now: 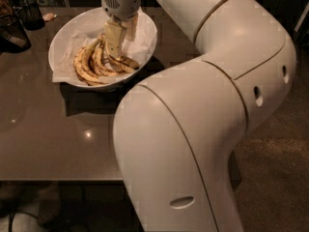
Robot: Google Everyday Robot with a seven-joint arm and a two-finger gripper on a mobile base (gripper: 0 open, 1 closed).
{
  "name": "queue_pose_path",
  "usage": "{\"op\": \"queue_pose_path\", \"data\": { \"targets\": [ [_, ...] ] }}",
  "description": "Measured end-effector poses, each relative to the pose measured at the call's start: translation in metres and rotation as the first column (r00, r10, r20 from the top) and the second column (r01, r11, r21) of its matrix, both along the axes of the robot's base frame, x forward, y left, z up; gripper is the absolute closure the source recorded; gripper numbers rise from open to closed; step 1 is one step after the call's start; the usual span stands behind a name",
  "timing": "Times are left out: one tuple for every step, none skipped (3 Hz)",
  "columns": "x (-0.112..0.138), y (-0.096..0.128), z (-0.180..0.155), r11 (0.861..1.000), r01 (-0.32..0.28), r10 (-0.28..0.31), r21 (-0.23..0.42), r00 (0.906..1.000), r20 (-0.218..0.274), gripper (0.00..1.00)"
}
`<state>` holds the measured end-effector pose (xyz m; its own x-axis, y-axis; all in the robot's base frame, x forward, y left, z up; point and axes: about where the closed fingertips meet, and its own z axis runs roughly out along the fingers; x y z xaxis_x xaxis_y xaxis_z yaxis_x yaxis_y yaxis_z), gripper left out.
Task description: Pick banana from white bowl
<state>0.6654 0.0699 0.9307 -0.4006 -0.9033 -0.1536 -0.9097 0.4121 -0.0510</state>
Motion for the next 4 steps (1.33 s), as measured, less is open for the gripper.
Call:
{"op": "queue_pose_path", "data": {
  "targets": [
    [0.004, -0.001, -0.007, 1.0, 0.004, -0.004, 0.006, 0.9998, -0.018, 0.46],
    [0.008, -0.002, -0.013, 1.0, 0.01, -0.01, 0.017, 0.9994, -0.032, 0.45],
    [0.013, -0.002, -0.019, 1.0, 0.014, -0.013, 0.021, 0.9989, -0.046, 0.47],
    [0.013, 0.002, -0.029, 1.0, -0.001, 0.002, 0.012, 0.9979, -0.064, 0.51]
  ]
}}
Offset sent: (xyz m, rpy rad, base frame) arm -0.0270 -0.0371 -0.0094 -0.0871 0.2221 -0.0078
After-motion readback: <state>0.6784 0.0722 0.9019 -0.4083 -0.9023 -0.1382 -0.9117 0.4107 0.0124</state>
